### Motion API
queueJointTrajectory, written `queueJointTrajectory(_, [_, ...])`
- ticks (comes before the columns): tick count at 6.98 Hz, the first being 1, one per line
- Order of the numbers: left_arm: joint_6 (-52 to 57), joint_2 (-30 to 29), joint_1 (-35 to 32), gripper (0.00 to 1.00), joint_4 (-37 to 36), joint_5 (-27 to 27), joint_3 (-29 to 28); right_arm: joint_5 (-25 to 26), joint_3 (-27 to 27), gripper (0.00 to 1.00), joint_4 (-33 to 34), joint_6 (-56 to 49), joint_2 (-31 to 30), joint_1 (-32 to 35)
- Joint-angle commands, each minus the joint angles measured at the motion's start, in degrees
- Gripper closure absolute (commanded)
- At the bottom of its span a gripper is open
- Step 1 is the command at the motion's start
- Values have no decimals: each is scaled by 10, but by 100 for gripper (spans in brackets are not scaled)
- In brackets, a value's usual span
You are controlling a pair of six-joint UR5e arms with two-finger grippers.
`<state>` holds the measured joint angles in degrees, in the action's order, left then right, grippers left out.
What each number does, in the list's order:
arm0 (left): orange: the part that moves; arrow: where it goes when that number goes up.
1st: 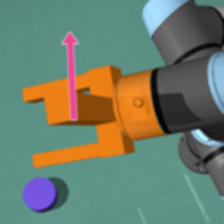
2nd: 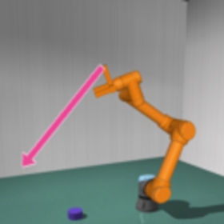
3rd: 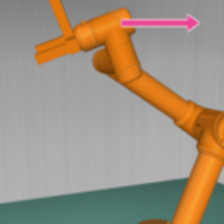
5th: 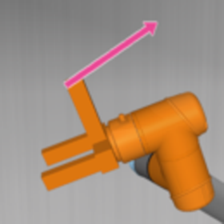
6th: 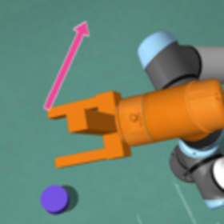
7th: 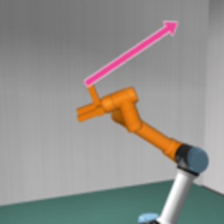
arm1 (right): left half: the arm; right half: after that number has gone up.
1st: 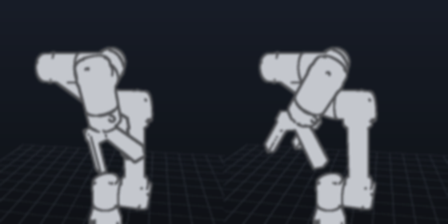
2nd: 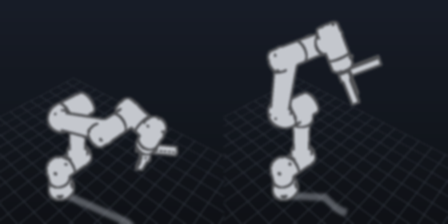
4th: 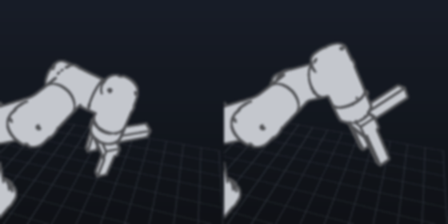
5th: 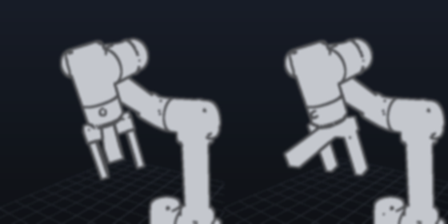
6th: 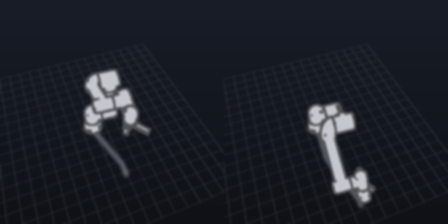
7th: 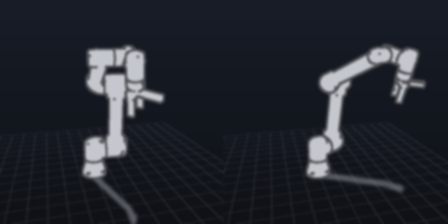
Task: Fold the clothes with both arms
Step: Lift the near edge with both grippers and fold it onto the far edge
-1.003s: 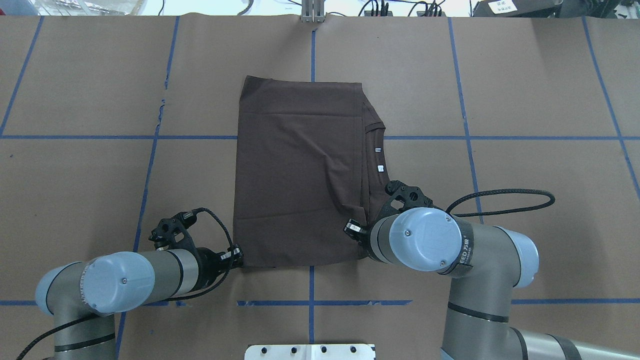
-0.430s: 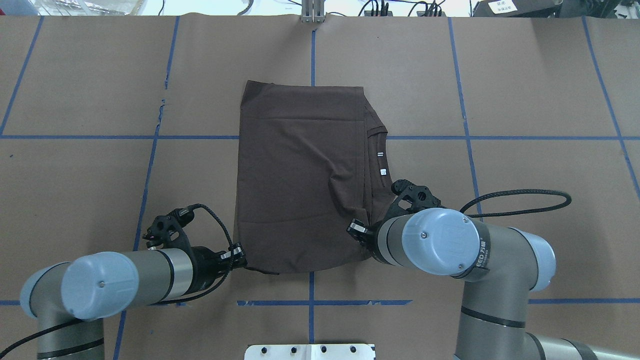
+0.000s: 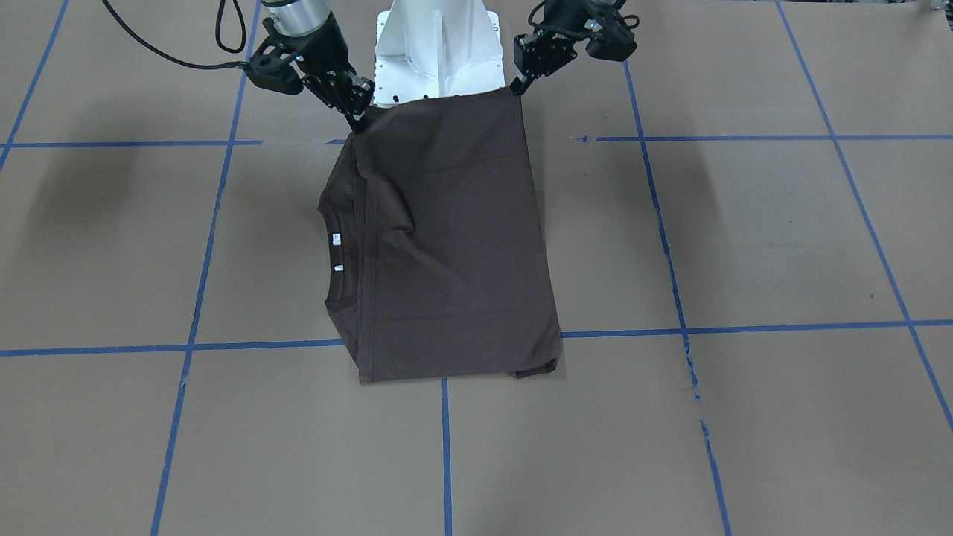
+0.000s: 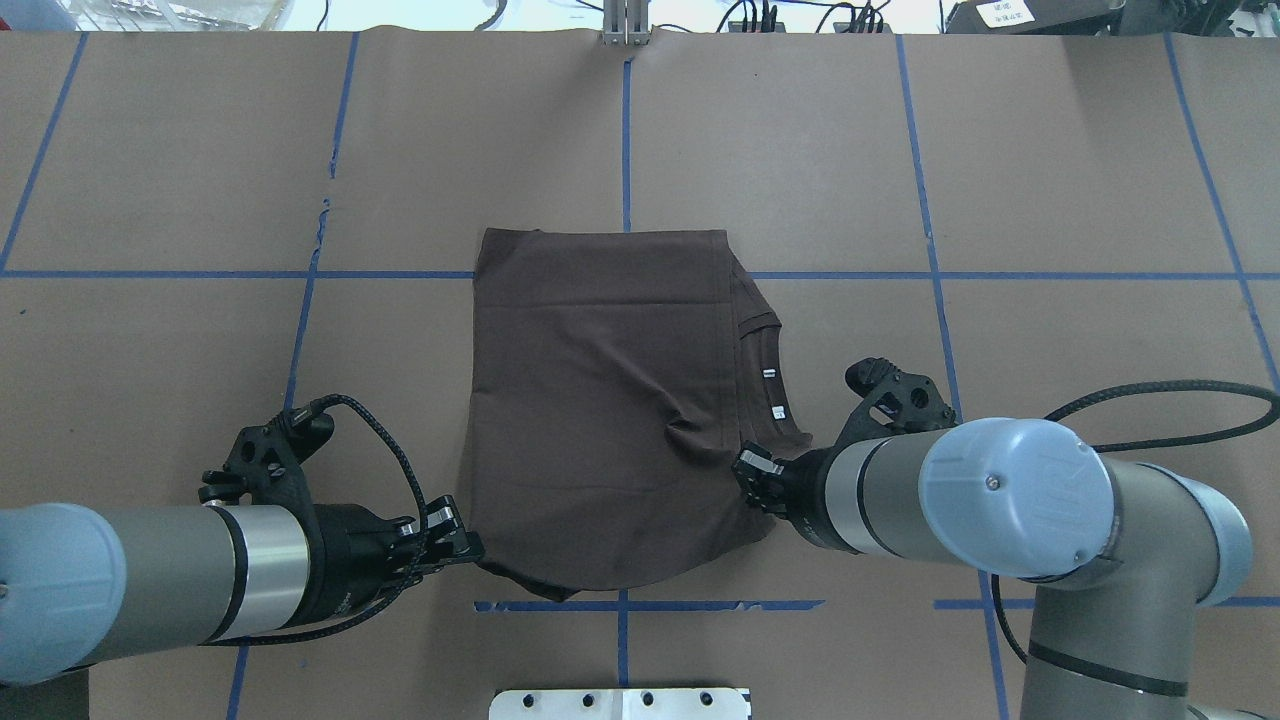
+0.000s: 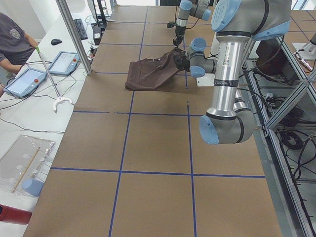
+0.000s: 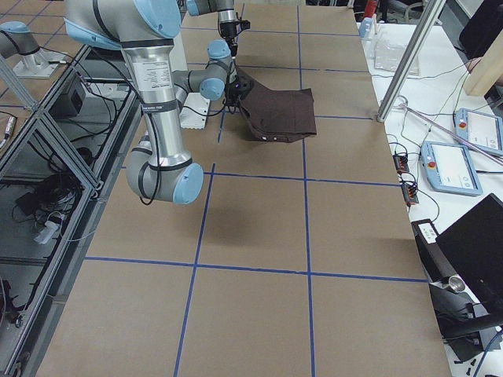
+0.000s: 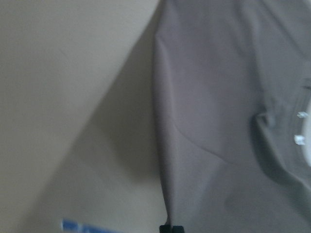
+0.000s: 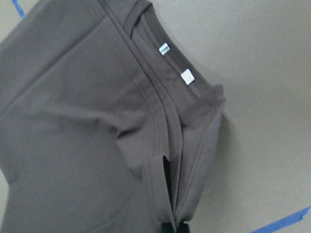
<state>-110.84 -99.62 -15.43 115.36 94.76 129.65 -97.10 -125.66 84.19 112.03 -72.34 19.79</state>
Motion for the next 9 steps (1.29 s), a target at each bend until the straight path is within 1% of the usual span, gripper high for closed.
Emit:
queueJointTrajectory(1, [62,-76,-103,100,-27,41,-81,-64,101,100,7,-27,77,102])
queueJointTrajectory(2, [92,-108,-137,100,-35,49,-129,-65,144,100,5,-46,108,128])
queueJointTrajectory(3, [116,-128,-165,100,-36,49,-166,-69,191,100,4,-55,143,145])
queueJointTrajectory(4, [148,-159,-196,100,-28,49,-224,-69,240,100,3,-62,173,157])
queueJointTrajectory(5, [174,-180,-219,100,-17,48,-268,-69,302,100,-8,-69,212,164])
queueJointTrajectory(6, [177,-196,-235,100,16,47,-321,-70,361,100,-55,-73,228,173])
queueJointTrajectory(7, [179,-235,-258,100,100,46,-444,-70,438,40,-126,-117,240,183])
queueJointTrajectory(8, [222,-280,-277,54,194,43,-575,-73,534,0,-186,-170,284,208])
queueJointTrajectory(9, [274,-276,-312,23,220,48,-584,-104,580,0,-205,-227,318,241])
